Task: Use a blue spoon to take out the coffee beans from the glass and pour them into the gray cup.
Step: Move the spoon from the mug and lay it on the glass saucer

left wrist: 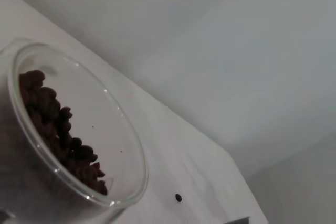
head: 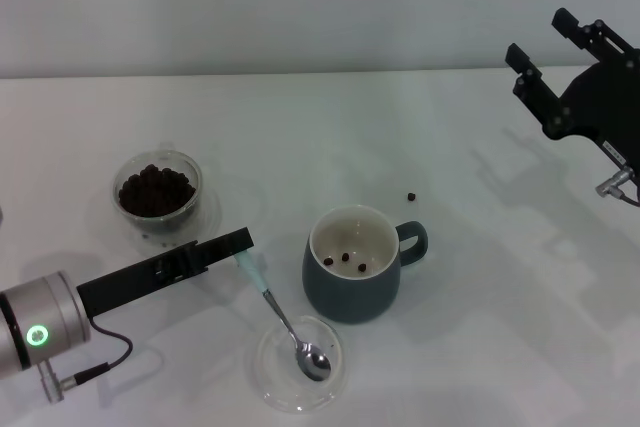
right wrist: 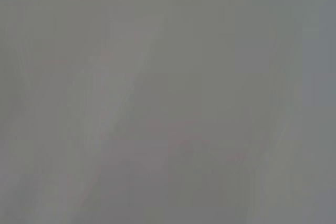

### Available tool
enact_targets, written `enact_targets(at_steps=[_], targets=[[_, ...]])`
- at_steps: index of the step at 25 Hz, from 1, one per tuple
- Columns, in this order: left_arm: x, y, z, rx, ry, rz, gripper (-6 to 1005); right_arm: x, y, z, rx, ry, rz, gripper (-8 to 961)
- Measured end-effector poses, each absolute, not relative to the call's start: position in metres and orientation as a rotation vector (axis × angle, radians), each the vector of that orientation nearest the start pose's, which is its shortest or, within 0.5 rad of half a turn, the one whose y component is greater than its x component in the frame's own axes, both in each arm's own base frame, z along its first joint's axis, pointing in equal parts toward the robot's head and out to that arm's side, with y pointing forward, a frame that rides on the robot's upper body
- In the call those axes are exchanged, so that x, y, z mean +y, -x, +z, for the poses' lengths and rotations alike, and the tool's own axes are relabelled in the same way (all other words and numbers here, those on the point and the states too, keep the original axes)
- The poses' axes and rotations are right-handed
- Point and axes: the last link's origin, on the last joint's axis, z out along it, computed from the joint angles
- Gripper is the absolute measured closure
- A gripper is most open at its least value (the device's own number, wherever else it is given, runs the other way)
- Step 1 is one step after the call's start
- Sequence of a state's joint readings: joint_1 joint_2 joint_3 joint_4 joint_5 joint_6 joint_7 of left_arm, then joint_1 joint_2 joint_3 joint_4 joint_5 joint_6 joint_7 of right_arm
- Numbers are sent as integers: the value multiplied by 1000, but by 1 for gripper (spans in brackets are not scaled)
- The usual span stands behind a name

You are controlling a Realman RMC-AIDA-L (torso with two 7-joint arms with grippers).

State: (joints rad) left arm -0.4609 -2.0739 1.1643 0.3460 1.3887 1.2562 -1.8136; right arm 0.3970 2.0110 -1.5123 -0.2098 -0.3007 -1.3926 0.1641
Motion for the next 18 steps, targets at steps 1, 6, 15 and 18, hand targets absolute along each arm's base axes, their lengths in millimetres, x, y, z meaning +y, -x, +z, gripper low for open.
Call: enact_targets(at_steps=[1, 6, 15, 18], targets=[[310, 279, -65, -1664, 2283, -981, 867, 324, -299, 17, 35, 1841, 770, 362], [310, 279, -67, -1658, 2306, -947, 866, 323, -300, 17, 37, 1840, 776, 362], [311, 281, -69, -1654, 2309, -918, 855, 322, -300, 17, 40, 1843, 775, 362], [311, 281, -69, -1659, 2309, -917, 844, 322, -300, 17, 41, 1843, 775, 363]])
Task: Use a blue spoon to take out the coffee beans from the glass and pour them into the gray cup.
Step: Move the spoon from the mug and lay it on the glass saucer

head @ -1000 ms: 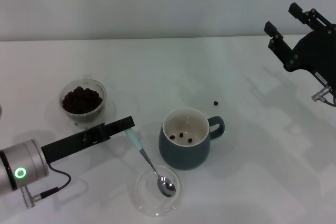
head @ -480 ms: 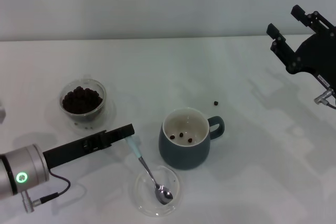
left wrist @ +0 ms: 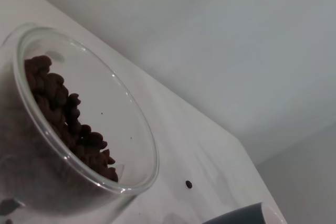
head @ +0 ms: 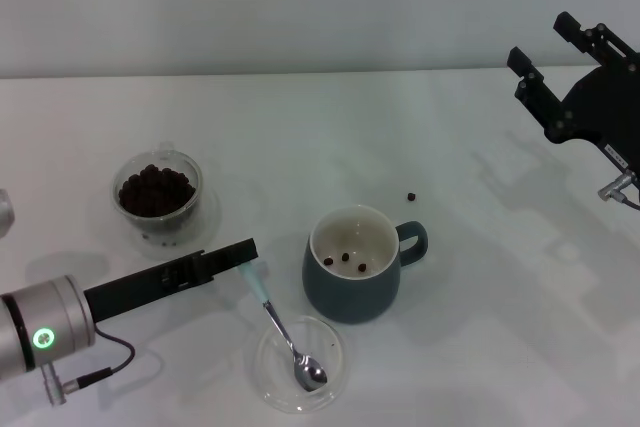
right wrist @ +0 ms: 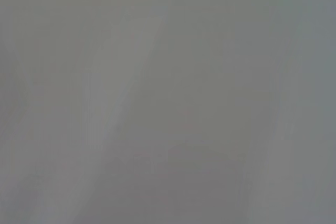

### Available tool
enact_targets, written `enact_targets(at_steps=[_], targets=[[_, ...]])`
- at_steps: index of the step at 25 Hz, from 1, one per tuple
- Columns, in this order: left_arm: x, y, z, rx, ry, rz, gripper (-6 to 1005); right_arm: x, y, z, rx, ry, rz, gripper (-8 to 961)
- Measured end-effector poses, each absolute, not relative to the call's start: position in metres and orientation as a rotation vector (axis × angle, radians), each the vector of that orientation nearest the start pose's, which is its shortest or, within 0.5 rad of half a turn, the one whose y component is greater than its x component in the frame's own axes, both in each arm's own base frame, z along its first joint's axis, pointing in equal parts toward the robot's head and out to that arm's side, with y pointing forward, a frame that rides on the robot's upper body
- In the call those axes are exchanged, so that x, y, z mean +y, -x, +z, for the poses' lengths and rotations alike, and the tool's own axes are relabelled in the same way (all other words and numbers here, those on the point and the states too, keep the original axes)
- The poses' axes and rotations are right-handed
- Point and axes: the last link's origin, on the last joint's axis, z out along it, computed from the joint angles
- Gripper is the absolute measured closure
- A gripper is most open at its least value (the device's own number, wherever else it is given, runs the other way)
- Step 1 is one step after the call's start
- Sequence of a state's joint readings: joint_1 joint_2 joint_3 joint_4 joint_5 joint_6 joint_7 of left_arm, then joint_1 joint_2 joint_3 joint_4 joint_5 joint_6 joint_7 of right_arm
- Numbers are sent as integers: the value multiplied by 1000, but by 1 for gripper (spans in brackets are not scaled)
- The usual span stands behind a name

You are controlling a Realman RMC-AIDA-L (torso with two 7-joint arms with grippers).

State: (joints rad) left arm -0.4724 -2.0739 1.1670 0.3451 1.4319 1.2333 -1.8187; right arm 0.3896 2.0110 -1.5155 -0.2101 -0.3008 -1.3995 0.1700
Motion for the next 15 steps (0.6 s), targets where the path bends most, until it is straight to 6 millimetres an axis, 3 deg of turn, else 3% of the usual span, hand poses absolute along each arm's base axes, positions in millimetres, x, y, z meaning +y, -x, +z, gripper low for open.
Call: enact_targets(at_steps=[13, 15], targets=[[311, 283, -68, -1703, 2274, -919, 717, 321, -299, 16, 35, 1848, 780, 362], [310, 285, -68, -1708, 2266, -919, 661, 321, -299, 16, 33, 1848, 782, 362]])
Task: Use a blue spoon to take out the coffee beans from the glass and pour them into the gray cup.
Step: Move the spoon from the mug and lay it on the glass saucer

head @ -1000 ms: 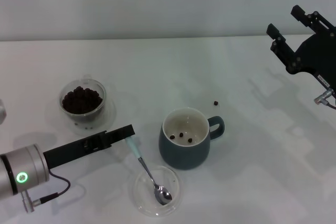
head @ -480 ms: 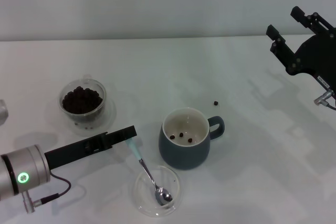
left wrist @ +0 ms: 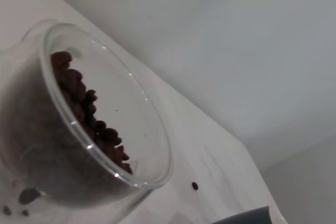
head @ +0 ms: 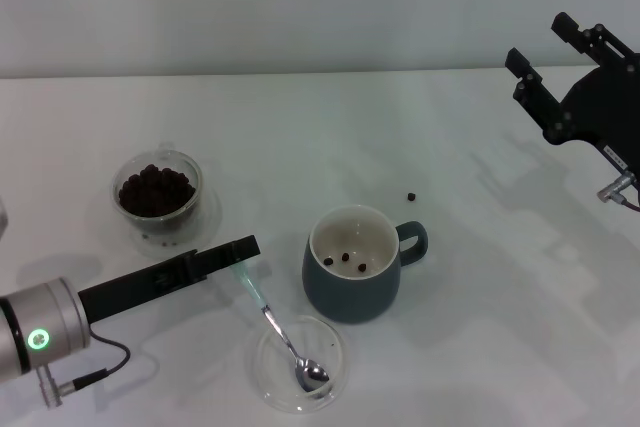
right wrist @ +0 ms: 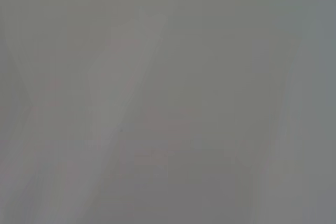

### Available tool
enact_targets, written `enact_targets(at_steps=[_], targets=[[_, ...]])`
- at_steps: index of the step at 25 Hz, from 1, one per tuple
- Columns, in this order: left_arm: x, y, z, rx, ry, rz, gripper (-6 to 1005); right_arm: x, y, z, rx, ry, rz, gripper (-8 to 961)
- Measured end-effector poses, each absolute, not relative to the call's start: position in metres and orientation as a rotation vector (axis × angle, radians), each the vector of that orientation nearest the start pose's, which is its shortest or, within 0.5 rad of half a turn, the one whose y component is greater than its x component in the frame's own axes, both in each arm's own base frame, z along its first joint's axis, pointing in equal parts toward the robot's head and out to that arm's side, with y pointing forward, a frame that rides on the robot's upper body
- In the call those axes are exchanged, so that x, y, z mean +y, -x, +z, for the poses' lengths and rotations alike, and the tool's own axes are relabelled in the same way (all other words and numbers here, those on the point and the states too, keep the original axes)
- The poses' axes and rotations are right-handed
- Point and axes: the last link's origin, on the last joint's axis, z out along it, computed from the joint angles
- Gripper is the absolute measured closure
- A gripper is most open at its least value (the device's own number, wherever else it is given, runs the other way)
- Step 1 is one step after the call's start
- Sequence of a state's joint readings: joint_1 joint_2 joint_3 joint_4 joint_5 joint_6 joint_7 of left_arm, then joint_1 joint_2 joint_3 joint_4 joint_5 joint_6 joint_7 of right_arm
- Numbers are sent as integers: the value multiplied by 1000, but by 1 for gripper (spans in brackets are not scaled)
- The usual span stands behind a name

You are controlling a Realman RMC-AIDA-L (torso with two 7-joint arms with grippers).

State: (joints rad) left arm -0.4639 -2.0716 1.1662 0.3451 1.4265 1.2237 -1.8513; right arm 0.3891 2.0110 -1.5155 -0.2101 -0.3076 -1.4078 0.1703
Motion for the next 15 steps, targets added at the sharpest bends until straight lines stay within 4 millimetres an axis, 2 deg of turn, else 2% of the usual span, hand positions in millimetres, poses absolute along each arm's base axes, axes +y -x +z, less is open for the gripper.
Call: enact_targets(at_steps=[4, 9, 15], targets=[[309, 287, -68, -1714, 2255, -911, 550, 320, -299, 17, 32, 1847, 785, 363], [303, 298, -69, -1737, 2209, -889, 502, 320, -299, 16, 28, 1850, 785, 363], [297, 309, -66, -1708, 2183, -869, 501, 320, -294, 18, 5, 1840, 811, 362]])
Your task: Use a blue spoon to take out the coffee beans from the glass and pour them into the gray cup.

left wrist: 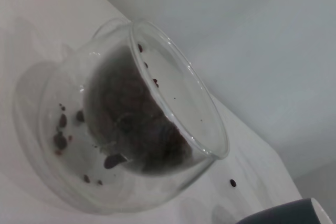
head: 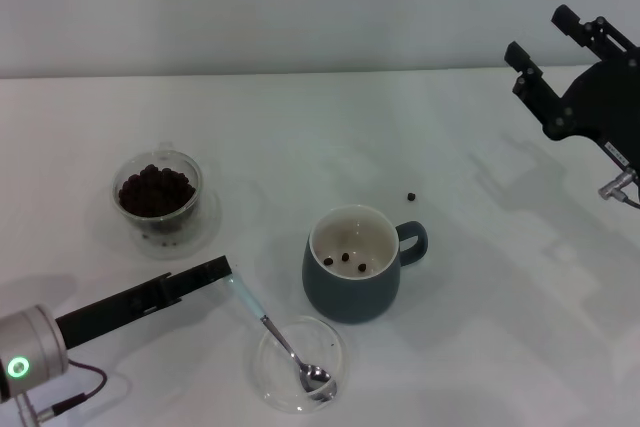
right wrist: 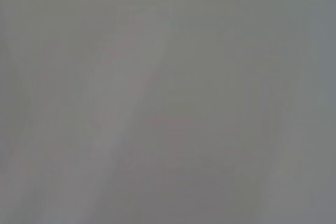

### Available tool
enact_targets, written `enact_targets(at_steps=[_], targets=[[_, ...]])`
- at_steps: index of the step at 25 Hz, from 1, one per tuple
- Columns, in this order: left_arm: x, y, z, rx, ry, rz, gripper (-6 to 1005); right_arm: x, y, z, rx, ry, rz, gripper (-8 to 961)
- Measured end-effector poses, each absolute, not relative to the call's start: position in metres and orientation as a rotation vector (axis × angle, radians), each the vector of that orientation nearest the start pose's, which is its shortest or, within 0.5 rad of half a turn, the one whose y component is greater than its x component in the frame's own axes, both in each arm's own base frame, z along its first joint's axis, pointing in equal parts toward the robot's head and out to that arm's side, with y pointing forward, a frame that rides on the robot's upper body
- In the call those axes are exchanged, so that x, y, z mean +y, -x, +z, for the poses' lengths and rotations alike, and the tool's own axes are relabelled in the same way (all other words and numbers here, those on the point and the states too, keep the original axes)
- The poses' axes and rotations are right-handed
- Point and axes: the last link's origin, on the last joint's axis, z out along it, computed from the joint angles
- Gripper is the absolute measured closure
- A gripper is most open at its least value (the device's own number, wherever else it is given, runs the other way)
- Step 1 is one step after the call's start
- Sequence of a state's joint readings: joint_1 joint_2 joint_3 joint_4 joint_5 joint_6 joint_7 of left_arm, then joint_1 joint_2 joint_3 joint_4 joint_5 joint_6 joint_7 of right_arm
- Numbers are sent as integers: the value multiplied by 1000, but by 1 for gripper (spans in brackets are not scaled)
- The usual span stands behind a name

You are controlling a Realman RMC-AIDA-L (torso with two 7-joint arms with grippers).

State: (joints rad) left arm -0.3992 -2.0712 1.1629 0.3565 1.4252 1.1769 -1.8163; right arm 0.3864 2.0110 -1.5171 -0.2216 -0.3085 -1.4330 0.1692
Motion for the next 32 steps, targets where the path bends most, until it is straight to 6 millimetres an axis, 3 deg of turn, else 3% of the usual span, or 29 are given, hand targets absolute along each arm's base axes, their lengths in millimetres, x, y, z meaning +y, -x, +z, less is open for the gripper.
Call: enact_targets(at_steps=[11, 18, 25, 32], targets=[[303, 326, -34, -1491, 2191, -838, 500, 319, -295, 19, 8, 1834, 816, 362], [310, 315, -24, -1328, 2275, -847, 501, 319, -294, 19, 42, 1837, 844, 361], [299, 309, -21, -1157, 2342, -898, 503, 319, -296, 23, 81, 1811, 870, 363], [285, 313, 15, -941, 2274, -1017, 507, 319, -292, 25, 102, 1808, 927, 362]])
